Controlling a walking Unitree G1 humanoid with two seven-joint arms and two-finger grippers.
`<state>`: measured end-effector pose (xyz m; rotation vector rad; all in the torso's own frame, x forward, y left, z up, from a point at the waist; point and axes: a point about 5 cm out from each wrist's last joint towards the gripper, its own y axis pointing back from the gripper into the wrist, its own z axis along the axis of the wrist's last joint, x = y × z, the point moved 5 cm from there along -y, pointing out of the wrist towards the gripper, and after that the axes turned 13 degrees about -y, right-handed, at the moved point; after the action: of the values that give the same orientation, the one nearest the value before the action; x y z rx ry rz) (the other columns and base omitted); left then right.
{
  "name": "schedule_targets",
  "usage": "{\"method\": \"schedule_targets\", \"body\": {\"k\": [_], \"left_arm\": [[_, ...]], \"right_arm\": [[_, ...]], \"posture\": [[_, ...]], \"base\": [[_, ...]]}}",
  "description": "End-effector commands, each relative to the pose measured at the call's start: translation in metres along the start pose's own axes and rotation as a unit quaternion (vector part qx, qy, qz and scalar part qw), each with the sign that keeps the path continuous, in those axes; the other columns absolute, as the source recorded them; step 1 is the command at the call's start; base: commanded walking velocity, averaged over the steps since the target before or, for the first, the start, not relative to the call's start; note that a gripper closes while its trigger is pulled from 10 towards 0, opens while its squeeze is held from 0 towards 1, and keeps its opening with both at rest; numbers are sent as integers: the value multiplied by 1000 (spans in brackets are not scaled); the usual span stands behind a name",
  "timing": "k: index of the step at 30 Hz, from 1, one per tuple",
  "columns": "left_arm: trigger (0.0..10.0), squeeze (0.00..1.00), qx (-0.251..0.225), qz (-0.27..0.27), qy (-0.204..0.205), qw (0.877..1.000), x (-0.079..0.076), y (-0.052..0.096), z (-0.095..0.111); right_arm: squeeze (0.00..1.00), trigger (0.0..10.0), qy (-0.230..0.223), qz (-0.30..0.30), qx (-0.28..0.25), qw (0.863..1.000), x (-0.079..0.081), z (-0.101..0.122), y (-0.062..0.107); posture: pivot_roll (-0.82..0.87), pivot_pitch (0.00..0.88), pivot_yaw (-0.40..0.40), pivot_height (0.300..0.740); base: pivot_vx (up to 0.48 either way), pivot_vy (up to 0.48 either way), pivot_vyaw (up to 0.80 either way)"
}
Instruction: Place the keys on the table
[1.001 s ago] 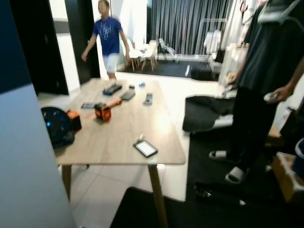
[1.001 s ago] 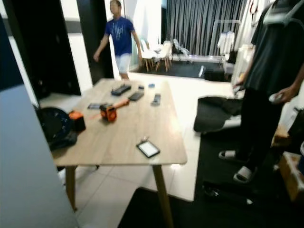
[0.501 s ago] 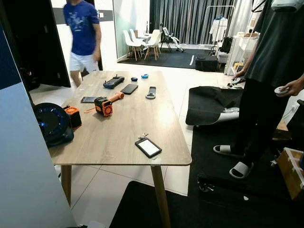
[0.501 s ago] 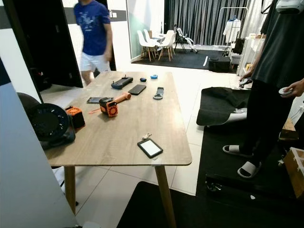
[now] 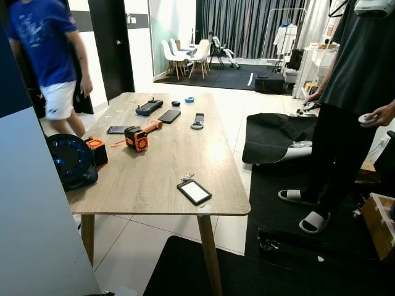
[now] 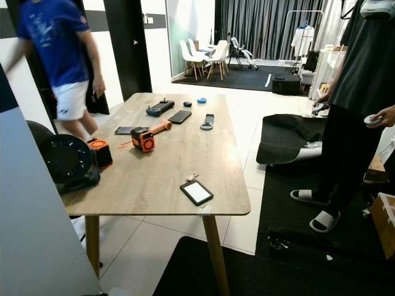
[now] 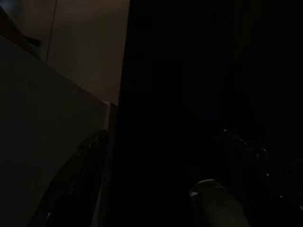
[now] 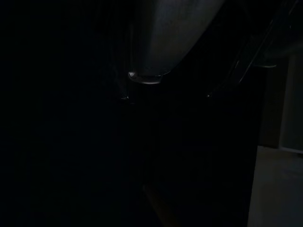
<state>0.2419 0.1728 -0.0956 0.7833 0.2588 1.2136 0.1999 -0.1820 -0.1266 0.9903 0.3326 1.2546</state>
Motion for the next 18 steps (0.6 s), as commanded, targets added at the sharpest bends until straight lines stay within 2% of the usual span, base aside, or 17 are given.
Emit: {"method": "schedule_targets", "body": {"k": [1, 9, 18], "left_arm": [[10000, 0, 4, -1, -8, 1000, 2, 1, -3], [10000, 0, 4, -1, -8, 1000, 2, 1, -3], [10000, 0, 4, -3, -8, 1000, 0, 1, -3]], "right_arm": [[0, 10000, 8, 1, -1, 1000, 0, -2, 1], [0, 10000, 25, 7, -1, 1000, 3, -1, 0], [0, 10000, 37, 9, 0, 999, 4, -1, 0]], "posture": [[80, 9, 14, 740], [81, 8, 13, 740], [81, 8, 11, 740]], "base": [[0, 0, 0], [0, 0, 0], [0, 0, 760]]}}
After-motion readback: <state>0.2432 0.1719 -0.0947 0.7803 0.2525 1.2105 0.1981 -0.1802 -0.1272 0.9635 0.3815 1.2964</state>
